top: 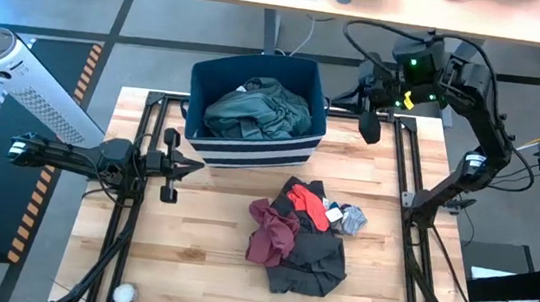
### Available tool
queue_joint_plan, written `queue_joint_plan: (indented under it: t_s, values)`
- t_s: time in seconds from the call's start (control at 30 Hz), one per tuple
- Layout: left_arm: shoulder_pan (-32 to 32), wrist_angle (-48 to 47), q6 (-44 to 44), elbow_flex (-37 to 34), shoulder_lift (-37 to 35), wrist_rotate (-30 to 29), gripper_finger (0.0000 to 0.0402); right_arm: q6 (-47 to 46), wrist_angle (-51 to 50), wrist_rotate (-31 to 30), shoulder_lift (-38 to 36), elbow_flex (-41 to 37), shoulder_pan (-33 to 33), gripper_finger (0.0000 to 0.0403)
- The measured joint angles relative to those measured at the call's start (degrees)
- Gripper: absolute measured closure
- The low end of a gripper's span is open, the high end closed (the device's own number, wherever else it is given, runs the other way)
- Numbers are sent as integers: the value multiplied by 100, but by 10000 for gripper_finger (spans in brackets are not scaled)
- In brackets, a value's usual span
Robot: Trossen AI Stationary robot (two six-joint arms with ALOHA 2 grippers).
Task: Sort clothes
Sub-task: Put the red garment into the blue laundry organizer
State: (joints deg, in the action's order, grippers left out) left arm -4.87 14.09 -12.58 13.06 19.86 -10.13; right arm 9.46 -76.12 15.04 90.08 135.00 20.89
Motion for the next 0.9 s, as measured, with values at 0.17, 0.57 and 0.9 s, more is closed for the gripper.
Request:
queue_joint_plan:
  t_s: [0.17, 0.57, 0.9]
  values:
    - [0, 0, 0, 0, 0, 0, 402, -198, -203, -3, 0, -21, -201, 403]
    - [-2, 0, 0, 0, 0, 0, 402, -307, -588, -154, 78, -810, -919, 403]
    - [0, 0, 0, 0, 0, 0, 402, -560, 343, -156, 79, -2662, -1771, 403]
